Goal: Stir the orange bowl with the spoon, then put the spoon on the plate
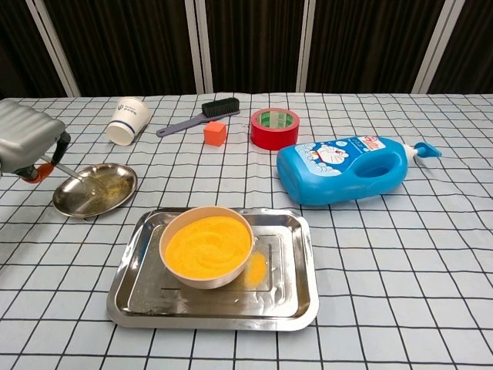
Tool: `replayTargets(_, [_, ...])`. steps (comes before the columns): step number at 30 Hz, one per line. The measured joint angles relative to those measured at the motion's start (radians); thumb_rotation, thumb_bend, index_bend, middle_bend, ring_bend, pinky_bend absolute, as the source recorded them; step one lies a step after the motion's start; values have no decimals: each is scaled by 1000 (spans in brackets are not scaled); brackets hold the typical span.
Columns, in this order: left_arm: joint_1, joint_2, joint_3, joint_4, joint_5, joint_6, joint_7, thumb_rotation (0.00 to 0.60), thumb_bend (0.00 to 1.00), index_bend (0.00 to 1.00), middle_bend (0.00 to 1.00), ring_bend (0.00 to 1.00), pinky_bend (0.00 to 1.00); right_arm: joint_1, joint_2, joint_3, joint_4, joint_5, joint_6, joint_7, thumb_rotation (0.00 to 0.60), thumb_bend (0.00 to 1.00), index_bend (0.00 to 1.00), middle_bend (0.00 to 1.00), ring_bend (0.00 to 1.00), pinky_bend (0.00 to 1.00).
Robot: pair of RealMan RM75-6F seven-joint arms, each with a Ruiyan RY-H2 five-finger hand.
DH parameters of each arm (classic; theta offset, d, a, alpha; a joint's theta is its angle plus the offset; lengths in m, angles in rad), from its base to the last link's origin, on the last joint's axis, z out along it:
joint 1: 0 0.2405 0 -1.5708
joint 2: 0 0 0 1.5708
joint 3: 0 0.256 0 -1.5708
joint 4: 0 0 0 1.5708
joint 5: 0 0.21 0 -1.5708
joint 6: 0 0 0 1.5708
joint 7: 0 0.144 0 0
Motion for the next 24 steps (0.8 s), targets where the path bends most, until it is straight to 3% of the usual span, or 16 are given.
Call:
replayTargets(14, [3,2,5,18,-21,1,-19,600,496,355,900,958,978,-1,1,1,-1,2,-1,4,600,312,0,0,0,0])
replayTargets(24, [11,38,-8,-28,-15,20,-80,600,359,293,853,921,949,-2,3,1,-3,3,0,9,600,311,0,0,0,0])
